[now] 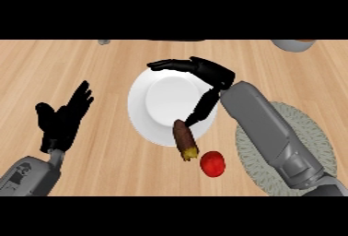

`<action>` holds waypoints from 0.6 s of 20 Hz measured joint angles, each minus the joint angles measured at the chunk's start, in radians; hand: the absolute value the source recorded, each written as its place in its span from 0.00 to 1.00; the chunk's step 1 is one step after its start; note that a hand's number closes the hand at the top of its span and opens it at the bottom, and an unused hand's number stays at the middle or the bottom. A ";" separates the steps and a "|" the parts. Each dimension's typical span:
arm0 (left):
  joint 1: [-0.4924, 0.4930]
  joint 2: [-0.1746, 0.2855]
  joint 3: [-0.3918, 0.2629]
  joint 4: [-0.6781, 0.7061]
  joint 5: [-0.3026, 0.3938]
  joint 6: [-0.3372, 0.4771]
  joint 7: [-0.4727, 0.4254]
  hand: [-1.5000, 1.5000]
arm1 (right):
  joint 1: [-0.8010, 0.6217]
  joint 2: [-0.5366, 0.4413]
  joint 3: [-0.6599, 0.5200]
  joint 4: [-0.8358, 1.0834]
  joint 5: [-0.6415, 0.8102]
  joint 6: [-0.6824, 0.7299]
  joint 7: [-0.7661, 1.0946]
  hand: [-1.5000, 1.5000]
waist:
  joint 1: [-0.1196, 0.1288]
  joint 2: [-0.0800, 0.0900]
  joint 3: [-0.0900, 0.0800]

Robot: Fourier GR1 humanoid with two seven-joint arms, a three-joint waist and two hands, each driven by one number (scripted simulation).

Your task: Pick the sweet potato from the placemat and place it in the plate

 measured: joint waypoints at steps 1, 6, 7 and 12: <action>-0.005 0.000 0.006 0.003 0.000 -0.001 0.002 0.50 | -0.011 -0.001 -0.015 0.021 -0.024 0.026 0.021 0.00 | -0.003 -0.001 0.000; 0.017 -0.007 0.013 0.002 -0.009 -0.004 -0.011 0.50 | -0.070 -0.017 -0.058 0.117 -0.132 0.187 0.174 0.00 | -0.003 -0.002 0.000; 0.012 -0.005 0.019 0.008 -0.008 -0.009 -0.008 0.50 | -0.076 -0.022 -0.062 0.134 -0.147 0.213 0.195 0.00 | -0.004 -0.001 0.000; 0.001 -0.010 0.029 0.012 -0.021 -0.020 -0.011 0.50 | -0.109 -0.051 -0.074 0.197 -0.188 0.286 0.239 0.00 | 0.002 0.003 0.000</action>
